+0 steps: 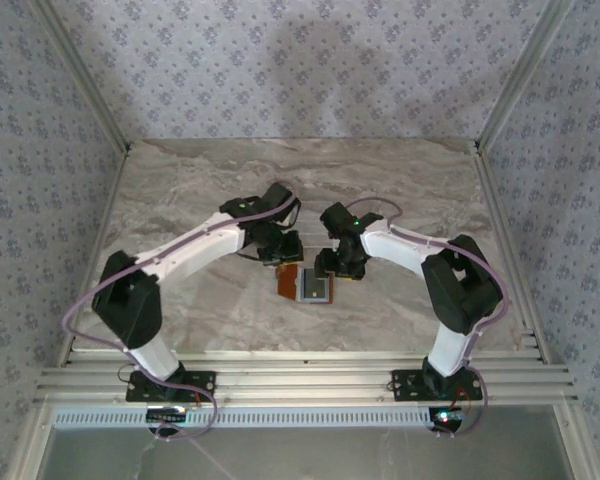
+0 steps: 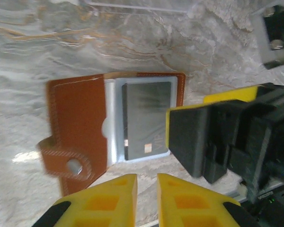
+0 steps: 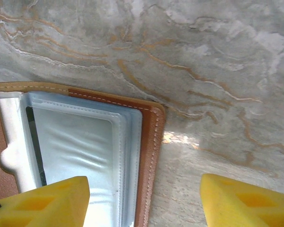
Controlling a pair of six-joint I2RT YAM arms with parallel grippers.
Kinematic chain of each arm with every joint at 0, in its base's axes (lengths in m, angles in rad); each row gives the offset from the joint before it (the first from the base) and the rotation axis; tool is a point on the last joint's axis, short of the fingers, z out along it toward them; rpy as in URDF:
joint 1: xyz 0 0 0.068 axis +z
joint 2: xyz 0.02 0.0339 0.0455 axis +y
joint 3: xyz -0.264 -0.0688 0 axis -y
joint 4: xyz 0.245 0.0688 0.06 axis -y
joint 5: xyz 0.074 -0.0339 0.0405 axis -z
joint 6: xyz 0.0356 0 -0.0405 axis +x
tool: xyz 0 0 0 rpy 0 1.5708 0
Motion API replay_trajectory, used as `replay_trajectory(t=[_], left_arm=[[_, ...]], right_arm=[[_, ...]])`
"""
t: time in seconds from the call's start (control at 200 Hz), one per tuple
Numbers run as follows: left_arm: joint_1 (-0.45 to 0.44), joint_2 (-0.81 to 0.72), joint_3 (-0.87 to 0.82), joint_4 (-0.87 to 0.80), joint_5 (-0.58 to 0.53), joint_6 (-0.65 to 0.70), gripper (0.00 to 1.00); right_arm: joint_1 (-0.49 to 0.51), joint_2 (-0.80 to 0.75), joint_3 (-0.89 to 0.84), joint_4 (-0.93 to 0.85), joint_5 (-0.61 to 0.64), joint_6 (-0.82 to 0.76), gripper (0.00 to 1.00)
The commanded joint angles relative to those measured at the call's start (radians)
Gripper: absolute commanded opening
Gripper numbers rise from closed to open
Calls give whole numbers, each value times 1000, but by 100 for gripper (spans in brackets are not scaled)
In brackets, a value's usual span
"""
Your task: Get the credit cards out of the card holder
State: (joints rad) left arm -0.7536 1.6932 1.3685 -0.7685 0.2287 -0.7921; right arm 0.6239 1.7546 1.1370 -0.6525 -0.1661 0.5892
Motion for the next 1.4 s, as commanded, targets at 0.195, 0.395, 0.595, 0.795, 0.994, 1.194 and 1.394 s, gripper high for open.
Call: replay_trajectory(t=[0.195,0.395,0.595,0.795,0.994,1.194,1.394], left_arm=[[31,141,-53,177,138,6,11],[52,151,-167,279,172,-22,10],[59,170,-220,331,193,-27,10],[59,174,-256,378,208,-41,10],[64,163,-288,414,208,-56,10],[73,140,-327,498,241,-79,11],[73,91,-361,589,269,-100,12]], right_arm=[[-15,-44,-28,46,-72,33,54],[-13,-18,-18,47,-104,32,45],[3,3,-2,47,-102,32,39],[12,29,3,67,-104,32,34],[17,64,-3,89,-110,33,30],[13,86,-20,100,-102,32,26],[13,85,-30,103,-101,30,25]])
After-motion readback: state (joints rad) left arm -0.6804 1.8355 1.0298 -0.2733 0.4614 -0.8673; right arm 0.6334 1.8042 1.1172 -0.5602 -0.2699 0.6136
